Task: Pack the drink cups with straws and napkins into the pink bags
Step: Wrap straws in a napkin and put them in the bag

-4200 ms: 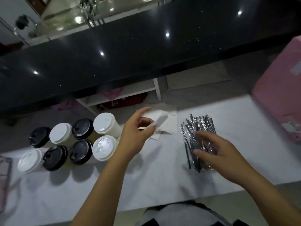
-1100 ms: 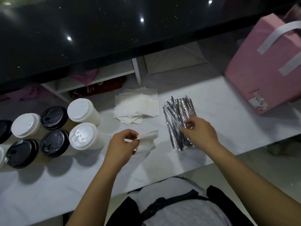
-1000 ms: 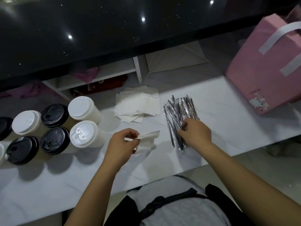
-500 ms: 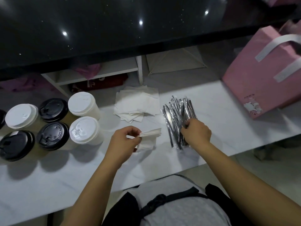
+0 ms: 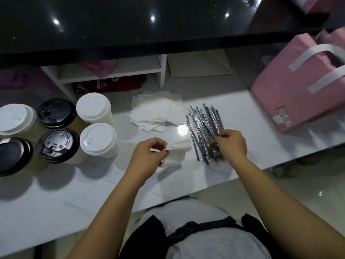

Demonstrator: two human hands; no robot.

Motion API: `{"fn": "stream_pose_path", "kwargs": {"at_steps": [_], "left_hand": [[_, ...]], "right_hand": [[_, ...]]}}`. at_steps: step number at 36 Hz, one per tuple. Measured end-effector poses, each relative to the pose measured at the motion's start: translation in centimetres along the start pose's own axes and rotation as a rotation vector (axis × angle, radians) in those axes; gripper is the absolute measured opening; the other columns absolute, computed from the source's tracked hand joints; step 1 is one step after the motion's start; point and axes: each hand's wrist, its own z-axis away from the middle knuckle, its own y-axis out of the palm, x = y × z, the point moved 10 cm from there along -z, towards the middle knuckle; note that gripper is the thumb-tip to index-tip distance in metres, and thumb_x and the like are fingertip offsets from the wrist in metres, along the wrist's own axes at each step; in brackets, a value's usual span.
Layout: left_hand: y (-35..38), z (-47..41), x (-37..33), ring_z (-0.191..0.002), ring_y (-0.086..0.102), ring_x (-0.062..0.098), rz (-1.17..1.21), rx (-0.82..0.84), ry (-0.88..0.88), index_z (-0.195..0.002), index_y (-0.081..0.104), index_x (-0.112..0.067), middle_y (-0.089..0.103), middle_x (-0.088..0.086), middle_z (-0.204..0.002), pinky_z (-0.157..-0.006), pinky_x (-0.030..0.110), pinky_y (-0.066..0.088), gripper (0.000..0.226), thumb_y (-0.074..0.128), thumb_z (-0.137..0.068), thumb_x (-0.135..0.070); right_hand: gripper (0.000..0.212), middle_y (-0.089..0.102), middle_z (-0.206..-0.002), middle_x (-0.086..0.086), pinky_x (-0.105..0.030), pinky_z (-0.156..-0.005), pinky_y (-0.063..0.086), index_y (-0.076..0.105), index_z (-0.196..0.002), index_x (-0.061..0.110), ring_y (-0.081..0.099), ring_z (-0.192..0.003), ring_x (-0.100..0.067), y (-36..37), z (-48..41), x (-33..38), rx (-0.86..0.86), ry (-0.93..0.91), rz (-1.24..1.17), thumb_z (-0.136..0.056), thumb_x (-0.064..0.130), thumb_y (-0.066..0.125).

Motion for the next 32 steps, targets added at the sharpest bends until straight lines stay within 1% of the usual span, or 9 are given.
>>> {"fn": "stream_pose_path", "kwargs": {"at_steps": [3,6,10,16,18,21,24,27,32], "left_hand": [[-0.2,0.0,0.1,-0.062,0.061,0.01,0.01,-0.005,0.014,-0.083,0.074,-0.019,0.069,-0.006,-0.077,-0.064,0.034,0.053,0.017,0.069,-0.085,-0.003],[-0.5,-0.1,0.1,-0.062,0.06,0.006,0.02,-0.017,0.021,-0.084,0.075,-0.023,0.07,-0.008,-0.078,-0.063,0.032,0.053,0.019,0.069,-0.086,-0.005],[-0.3,-0.3,0.4,-0.079,0.069,0.032,0.068,-0.014,0.001,-0.098,0.077,-0.021,0.073,0.003,-0.092,-0.073,0.046,0.059,0.023,0.066,-0.087,-0.003],[1.0,0.1,0.7,-0.091,0.074,0.03,0.212,0.064,-0.055,-0.098,0.077,-0.022,0.077,0.006,-0.099,-0.081,0.042,0.063,0.03,0.063,-0.091,0.003],[1.3,0.1,0.2,-0.089,0.075,0.025,0.253,0.085,-0.06,-0.097,0.077,-0.022,0.078,0.005,-0.098,-0.075,0.035,0.063,0.033,0.06,-0.091,0.006],[1.7,0.3,-0.8,-0.084,0.075,0.019,0.301,0.113,-0.061,-0.1,0.077,-0.014,0.079,0.006,-0.097,-0.065,0.027,0.059,0.032,0.056,-0.092,0.008],[1.8,0.5,-1.5,-0.082,0.073,0.018,0.352,0.125,-0.074,-0.103,0.076,-0.009,0.078,0.006,-0.097,-0.066,0.028,0.059,0.028,0.055,-0.093,0.007],[2.2,1.1,-2.0,-0.081,0.067,0.022,0.395,0.14,-0.08,-0.102,0.075,-0.005,0.072,0.011,-0.094,-0.07,0.032,0.059,0.023,0.057,-0.092,0.004],[3.2,2.1,-2.6,-0.088,0.059,0.028,0.5,0.135,-0.101,-0.094,0.078,-0.011,0.07,0.013,-0.096,-0.078,0.038,0.055,0.029,0.054,-0.092,0.005]], "right_hand": [[0.013,0.066,-0.059,0.01,-0.021,-0.048,0.043,0.074,-0.071,0.02,0.058,-0.05,-0.005,-0.8,0.7,-0.8,0.023,0.057,-0.298,-0.081,0.013,0.075],[0.013,0.069,-0.073,-0.002,-0.019,-0.05,0.044,0.074,-0.073,0.016,0.058,-0.054,-0.008,-0.8,1.5,-1.1,0.099,0.103,-0.467,-0.082,0.007,0.077],[0.006,0.069,-0.082,-0.011,-0.034,-0.068,0.047,0.072,-0.082,0.01,0.061,-0.073,-0.024,-0.6,2.7,-1.1,0.194,0.104,-0.56,-0.087,0.006,0.072],[0.012,0.073,-0.075,-0.004,-0.027,-0.07,0.054,0.075,-0.089,0.012,0.067,-0.075,-0.019,0.1,5.4,1.4,0.4,-0.02,-0.598,-0.088,0.001,0.07],[0.013,0.075,-0.077,-0.006,-0.031,-0.076,0.054,0.074,-0.094,0.011,0.069,-0.076,-0.018,0.4,6.2,2.3,0.479,-0.065,-0.578,-0.087,0.001,0.071],[0.012,0.073,-0.076,-0.004,-0.025,-0.066,0.05,0.073,-0.094,0.008,0.064,-0.069,-0.015,1.2,7.1,3.6,0.576,-0.121,-0.58,-0.086,-0.001,0.071],[0.008,0.071,-0.092,-0.009,-0.029,-0.069,0.044,0.075,-0.089,0.006,0.059,-0.077,-0.021,2.2,7.3,4.9,0.664,-0.145,-0.588,-0.084,0.001,0.073],[0.012,0.069,-0.11,0.003,-0.032,-0.08,0.048,0.077,-0.075,0.015,0.067,-0.09,-0.015,2.9,6.9,6.1,0.716,-0.194,-0.513,-0.083,0.006,0.076],[0.01,0.069,-0.074,-0.01,-0.032,-0.065,0.048,0.077,-0.079,0.013,0.061,-0.066,-0.018,4.2,7.0,7.4,0.878,-0.246,-0.493,-0.086,0.007,0.074]]}}
